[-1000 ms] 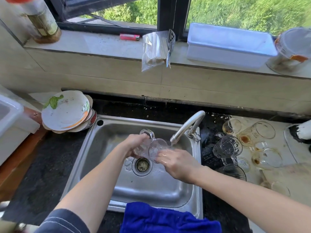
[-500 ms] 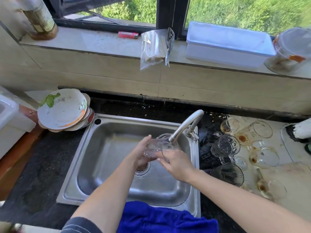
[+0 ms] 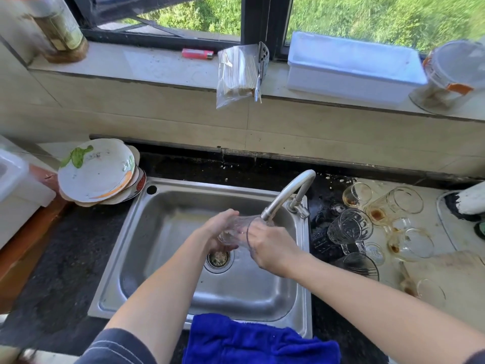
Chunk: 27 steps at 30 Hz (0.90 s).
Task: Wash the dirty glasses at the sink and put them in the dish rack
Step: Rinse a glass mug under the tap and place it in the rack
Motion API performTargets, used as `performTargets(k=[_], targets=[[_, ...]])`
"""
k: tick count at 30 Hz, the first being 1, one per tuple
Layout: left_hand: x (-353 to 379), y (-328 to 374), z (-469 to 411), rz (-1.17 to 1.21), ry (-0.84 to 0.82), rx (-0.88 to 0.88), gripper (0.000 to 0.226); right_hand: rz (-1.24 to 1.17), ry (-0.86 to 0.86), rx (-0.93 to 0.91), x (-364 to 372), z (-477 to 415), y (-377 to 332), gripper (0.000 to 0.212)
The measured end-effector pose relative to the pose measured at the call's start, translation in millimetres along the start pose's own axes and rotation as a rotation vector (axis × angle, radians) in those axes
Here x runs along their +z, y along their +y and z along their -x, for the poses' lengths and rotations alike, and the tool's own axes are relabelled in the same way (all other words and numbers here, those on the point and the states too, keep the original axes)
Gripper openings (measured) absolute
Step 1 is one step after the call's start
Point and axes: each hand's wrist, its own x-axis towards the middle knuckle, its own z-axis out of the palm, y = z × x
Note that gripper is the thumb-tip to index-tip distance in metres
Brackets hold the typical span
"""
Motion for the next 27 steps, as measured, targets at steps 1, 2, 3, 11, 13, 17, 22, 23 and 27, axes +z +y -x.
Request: performTargets(k=[1,2,3,11,13,17,22,23,27], targets=[[-3,0,-2,0.005,0.018,-0.001,0.043,-0.015,0.011,-0.037,1,4,0,0.036],[-10,0,-3,-0.005,0.051,-0.007,0.044,-0.03,0.023,-0.092,1,11,3,0.039],[-16,1,-3,-0.025,0.084,-0.009,0.04,-0.037,0.03,-0.131,1,19,6,0.044],[-13,-3,10,-0.006,-0.103,0.007,0.048,-0.059,-0.03,0.102,-5,-3,1,0.026],[-13,-15,9,0.197,-0.226,0.057,0.066,-0.259,-0.026,0.28,-11,-3,-2,0.029],[11,-23,5,0.423,-0.14,0.116,0.068,-0.393,-0.01,0.391,-11,-10,-17,0.028],[-5,-13,6,0.17,-0.01,0.046,0.054,-0.141,-0.044,0.073,-11,19,12,0.038],[-2,-13,7,0.135,-0.037,0.014,0.058,-0.078,-0.024,0.056,-8,14,11,0.039],[-1,-6,6,0.127,-0.036,0.014,0.057,-0.13,0.013,0.098,-9,2,4,0.029]])
